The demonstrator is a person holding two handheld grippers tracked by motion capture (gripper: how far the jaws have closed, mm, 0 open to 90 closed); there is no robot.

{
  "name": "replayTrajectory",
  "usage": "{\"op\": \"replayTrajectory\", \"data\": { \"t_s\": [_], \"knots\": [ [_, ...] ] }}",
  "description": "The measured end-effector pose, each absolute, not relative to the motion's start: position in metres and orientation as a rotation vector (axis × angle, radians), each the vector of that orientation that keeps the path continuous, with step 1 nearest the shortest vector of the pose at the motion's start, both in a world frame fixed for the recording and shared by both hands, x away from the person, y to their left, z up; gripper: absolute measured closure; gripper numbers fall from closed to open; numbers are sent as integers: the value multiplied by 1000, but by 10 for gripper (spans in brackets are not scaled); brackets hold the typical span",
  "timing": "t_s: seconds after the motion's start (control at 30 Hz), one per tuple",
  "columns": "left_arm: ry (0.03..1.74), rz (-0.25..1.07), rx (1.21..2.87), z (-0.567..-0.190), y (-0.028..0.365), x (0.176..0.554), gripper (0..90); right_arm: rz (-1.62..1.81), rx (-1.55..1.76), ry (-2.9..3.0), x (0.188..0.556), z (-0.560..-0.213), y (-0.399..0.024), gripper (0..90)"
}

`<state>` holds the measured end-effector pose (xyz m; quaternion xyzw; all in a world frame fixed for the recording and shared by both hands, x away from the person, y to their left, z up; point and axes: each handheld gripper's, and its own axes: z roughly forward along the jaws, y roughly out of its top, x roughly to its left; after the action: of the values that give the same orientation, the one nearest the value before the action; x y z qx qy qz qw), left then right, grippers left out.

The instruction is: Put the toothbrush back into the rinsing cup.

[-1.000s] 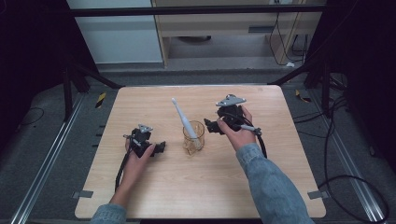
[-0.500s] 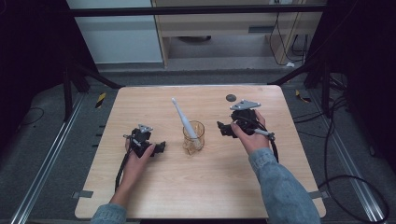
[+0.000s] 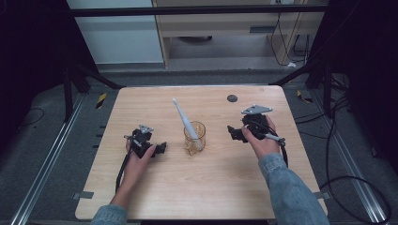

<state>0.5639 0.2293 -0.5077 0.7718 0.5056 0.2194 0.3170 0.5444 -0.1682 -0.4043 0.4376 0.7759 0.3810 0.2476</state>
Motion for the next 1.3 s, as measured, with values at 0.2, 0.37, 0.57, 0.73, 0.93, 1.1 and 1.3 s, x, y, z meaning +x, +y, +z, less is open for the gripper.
{"op": "replayTrajectory", "data": {
  "t_s": [0.2,0.37,0.57,0.73,0.93,1.1,1.3],
  "knots": [
    [1330,578,2032,-508,229,564,0,1016,1216,2114,541,-411,-180,114],
    [1330,578,2032,-508,229,564,0,999,1246,2099,535,-415,-192,125],
    [1331,578,2032,-508,229,564,0,982,1276,2093,531,-422,-204,124],
    [1330,578,2032,-508,229,564,0,974,1299,2090,528,-427,-210,125],
    [1332,577,2031,-508,229,564,0,959,1324,2087,526,-434,-218,124],
    [1331,578,2031,-508,229,564,0,934,1346,2087,526,-443,-224,143],
    [1331,578,2031,-508,229,564,0,900,1358,2097,529,-453,-230,158]
  ]
}}
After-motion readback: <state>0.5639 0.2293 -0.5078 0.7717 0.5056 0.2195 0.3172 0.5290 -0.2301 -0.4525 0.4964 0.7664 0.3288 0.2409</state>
